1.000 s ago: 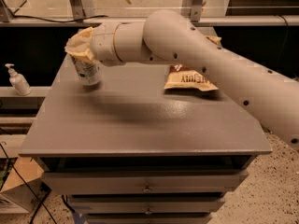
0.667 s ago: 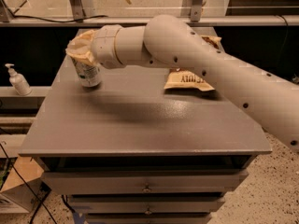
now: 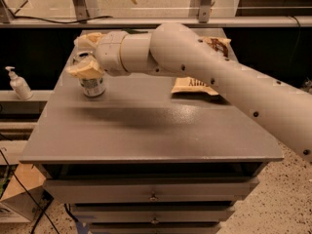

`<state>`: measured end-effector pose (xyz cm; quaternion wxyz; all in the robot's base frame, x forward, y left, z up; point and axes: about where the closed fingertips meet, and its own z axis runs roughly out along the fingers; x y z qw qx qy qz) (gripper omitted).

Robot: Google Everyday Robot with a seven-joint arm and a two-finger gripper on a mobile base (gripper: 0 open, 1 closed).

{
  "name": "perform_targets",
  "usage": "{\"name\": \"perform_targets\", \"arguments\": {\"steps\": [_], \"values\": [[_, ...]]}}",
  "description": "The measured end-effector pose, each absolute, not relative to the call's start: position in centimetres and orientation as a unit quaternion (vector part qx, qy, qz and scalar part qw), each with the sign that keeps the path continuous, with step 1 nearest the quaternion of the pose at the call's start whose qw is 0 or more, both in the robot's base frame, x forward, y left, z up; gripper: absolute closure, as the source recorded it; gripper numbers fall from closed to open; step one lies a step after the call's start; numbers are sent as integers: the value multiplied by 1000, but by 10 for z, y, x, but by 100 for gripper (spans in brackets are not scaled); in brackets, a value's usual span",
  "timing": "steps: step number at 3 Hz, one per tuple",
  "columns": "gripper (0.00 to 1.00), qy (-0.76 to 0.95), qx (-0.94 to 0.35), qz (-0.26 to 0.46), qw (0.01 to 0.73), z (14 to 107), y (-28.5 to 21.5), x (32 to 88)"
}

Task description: Place 7up can upright

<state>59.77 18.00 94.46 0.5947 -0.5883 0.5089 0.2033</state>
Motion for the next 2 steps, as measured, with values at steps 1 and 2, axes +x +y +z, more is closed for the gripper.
{"name": "perform_targets", "arguments": {"steps": [1,2], "values": [[0,508,-589,204,594,945,182,597],[0,508,-589,204,594,945,182,597]]}}
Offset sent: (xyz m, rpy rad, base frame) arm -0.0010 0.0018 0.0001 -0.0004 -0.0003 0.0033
